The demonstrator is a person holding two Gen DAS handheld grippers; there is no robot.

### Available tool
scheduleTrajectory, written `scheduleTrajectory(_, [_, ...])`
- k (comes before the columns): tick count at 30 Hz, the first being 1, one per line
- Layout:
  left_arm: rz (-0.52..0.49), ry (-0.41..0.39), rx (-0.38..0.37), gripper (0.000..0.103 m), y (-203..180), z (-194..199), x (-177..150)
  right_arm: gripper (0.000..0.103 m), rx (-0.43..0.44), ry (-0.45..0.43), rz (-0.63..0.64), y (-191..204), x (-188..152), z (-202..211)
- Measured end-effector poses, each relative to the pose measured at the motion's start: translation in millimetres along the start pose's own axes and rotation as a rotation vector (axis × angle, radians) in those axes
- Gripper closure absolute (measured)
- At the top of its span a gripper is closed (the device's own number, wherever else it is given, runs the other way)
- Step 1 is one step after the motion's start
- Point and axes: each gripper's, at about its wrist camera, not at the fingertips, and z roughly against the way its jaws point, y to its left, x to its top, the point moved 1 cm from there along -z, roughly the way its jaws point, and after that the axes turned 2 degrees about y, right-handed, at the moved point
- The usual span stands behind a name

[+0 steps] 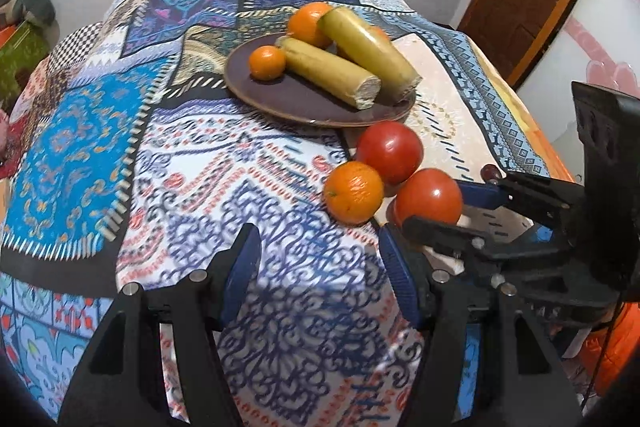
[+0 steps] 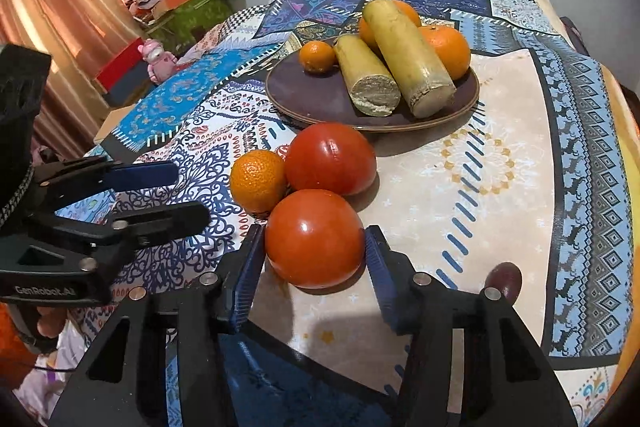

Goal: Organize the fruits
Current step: 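Withdraw both tools and move them toward the red tomatoes, then grasp the loose tangerine with the left tool while the right tool grasps a red tomato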

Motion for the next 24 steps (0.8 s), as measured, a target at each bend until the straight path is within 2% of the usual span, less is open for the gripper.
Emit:
scheduleTrajectory(6, [-0.017,0.014,0.008,0.049,-7,-17,13,0.057,-0.021,-0.039,-0.021,-9,-5,19])
scheduleTrajectory(9, [-0.013,0.029,-0.016,0.053,-8,-25,19,0.057,-0.024,-0.062,-0.045,-16,-3,28])
scheduleTrajectory(14, [-0.026,0.058,-0.033,0.065,-13,-36,23,0.057,-0.025,-0.085,-0.078,-23,-1,34])
scheduleTrajectory(24, [0.02,0.009,-0.029,0.066,2,-16,23,0.057,-0.01,-0.113,-0.076,-19,15,33])
